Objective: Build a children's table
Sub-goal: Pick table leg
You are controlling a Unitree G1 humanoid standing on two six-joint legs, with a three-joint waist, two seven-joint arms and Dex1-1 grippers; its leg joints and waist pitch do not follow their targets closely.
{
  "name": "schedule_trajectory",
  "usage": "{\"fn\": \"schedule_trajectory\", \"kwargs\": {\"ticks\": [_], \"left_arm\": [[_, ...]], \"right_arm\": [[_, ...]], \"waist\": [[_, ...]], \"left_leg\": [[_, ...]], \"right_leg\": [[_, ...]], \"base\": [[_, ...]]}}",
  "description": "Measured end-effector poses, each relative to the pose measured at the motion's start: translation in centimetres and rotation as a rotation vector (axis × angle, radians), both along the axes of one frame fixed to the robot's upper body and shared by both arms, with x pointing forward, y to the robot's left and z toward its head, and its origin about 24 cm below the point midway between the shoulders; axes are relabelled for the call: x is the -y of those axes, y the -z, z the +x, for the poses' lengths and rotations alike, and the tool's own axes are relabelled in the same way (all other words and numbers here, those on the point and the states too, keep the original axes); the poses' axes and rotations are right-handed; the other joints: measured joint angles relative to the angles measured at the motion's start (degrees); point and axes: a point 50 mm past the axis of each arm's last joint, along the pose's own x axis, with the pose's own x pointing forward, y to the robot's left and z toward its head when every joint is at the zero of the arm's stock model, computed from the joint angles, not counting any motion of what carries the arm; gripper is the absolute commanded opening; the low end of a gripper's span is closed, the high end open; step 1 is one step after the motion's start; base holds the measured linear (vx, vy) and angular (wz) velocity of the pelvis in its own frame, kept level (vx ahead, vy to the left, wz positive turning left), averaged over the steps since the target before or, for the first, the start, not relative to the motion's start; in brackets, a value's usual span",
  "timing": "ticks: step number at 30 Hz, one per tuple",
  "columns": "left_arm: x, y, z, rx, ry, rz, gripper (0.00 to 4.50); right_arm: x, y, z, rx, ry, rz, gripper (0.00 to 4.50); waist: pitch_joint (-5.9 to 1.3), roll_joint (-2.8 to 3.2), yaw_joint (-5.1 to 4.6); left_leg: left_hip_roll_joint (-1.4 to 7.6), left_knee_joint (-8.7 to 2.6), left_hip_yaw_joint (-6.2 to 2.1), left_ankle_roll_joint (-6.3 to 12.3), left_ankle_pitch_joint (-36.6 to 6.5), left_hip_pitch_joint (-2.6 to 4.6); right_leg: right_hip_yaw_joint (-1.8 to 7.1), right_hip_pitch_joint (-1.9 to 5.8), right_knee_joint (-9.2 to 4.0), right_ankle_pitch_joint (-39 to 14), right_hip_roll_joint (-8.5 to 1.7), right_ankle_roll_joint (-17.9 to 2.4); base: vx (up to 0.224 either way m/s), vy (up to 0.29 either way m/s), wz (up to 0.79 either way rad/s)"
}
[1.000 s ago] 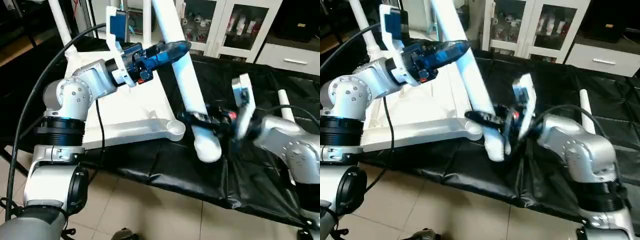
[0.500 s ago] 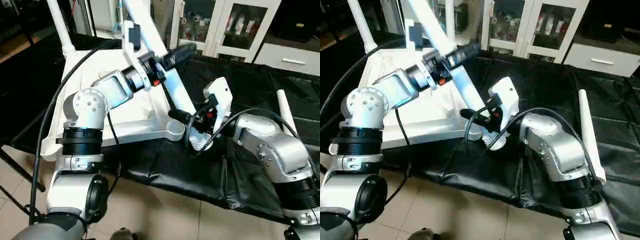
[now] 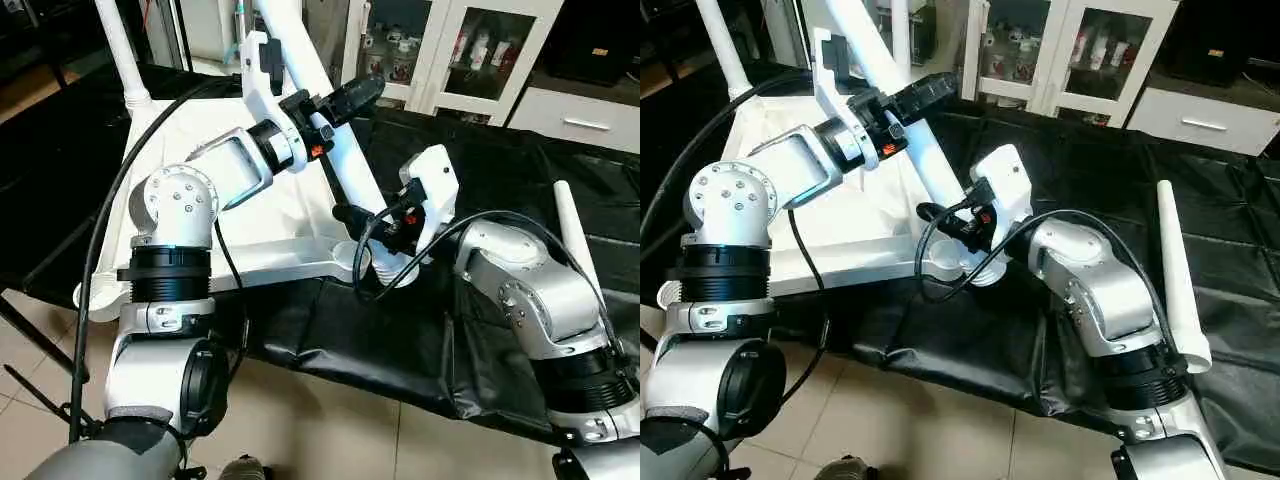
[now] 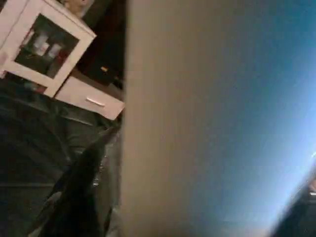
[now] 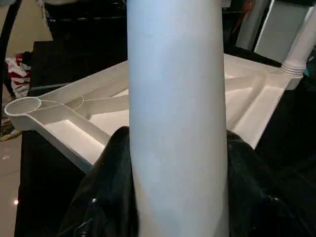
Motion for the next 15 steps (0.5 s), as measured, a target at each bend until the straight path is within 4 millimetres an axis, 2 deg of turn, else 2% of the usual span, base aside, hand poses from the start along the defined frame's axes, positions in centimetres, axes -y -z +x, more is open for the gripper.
{"fn": "schedule_trajectory", "kwargs": {"ticks": [13, 14, 15], "left_arm": [[-0.70, 0.08, 0.26, -0.027, -0.052, -0.005, 2.20], [-0.70, 0.08, 0.26, -0.028, -0.052, -0.004, 1.96], [-0.81, 0.09, 0.29, -0.028, -0.057, 0.000, 1.92]], "right_arm": [[0.07, 0.30, 0.29, -0.006, 0.019, -0.008, 1.84], [0.04, 0.33, 0.31, -0.007, 0.019, -0.007, 1.84], [0.01, 0.31, 0.31, -0.007, 0.018, -0.005, 2.40]], "waist": [[0.00, 0.00, -0.03], [0.00, 0.00, -0.03], [0.00, 0.00, -0.05]], "left_leg": [[0.00, 0.00, 0.00, 0.00, 0.0, 0.00], [0.00, 0.00, 0.00, 0.00, 0.0, 0.00], [0.00, 0.00, 0.00, 0.00, 0.0, 0.00]], "right_leg": [[-0.01, 0.00, -0.01, 0.0, 0.00, 0.0], [0.00, 0.00, -0.01, 0.0, 0.00, 0.0], [-0.01, 0.00, -0.01, 0.0, 0.00, 0.0]], "base": [[0.000, 0.000, 0.00], [0.000, 0.000, 0.00], [0.000, 0.000, 0.00]]}}
